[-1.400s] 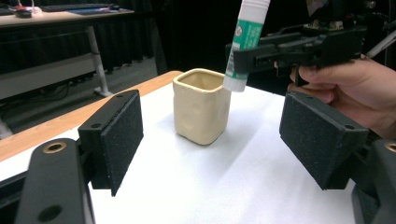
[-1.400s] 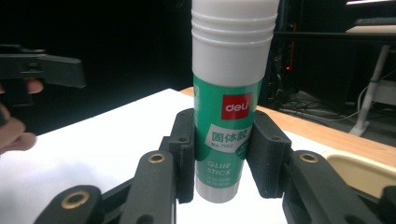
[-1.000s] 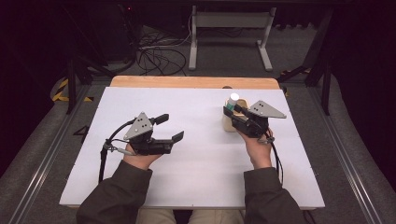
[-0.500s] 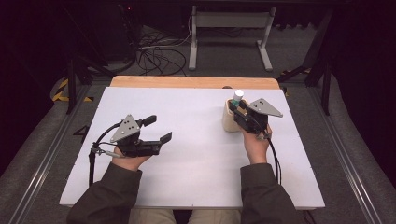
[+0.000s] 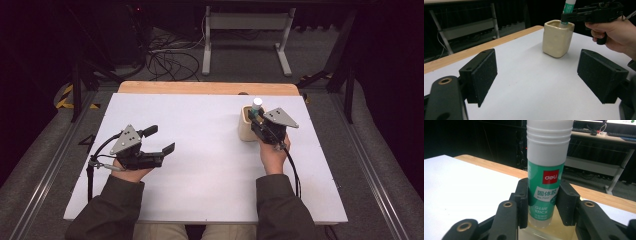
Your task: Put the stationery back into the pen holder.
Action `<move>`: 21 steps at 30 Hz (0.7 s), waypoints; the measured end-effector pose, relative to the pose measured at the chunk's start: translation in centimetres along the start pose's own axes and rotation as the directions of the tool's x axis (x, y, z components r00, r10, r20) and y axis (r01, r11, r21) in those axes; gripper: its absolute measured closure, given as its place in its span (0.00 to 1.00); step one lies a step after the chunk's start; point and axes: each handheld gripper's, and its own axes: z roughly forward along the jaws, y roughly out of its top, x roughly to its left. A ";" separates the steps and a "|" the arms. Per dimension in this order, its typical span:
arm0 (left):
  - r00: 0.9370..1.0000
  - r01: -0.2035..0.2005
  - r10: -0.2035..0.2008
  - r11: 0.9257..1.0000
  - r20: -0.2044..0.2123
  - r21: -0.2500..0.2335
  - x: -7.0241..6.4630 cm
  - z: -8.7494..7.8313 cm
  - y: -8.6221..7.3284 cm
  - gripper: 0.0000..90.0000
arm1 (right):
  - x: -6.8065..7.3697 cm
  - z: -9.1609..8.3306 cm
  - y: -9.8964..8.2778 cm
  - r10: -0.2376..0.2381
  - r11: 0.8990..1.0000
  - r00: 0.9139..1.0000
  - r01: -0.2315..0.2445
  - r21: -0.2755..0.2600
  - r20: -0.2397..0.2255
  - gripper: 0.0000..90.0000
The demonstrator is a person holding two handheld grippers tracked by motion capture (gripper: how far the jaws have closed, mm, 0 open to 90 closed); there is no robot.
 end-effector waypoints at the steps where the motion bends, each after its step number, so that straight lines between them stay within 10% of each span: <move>1: 1.000 0.000 0.000 1.000 0.000 0.002 0.0 0.0 -0.1 0.19 | 0.0 0.0 -0.1 -0.002 1.000 1.000 0.002 0.002 0.004 0.73; 21: 1.000 0.015 -0.015 1.000 -0.003 -0.012 0.3 -0.4 -0.4 0.19 | 0.1 0.7 -0.9 0.011 1.000 1.000 -0.012 0.026 0.020 0.73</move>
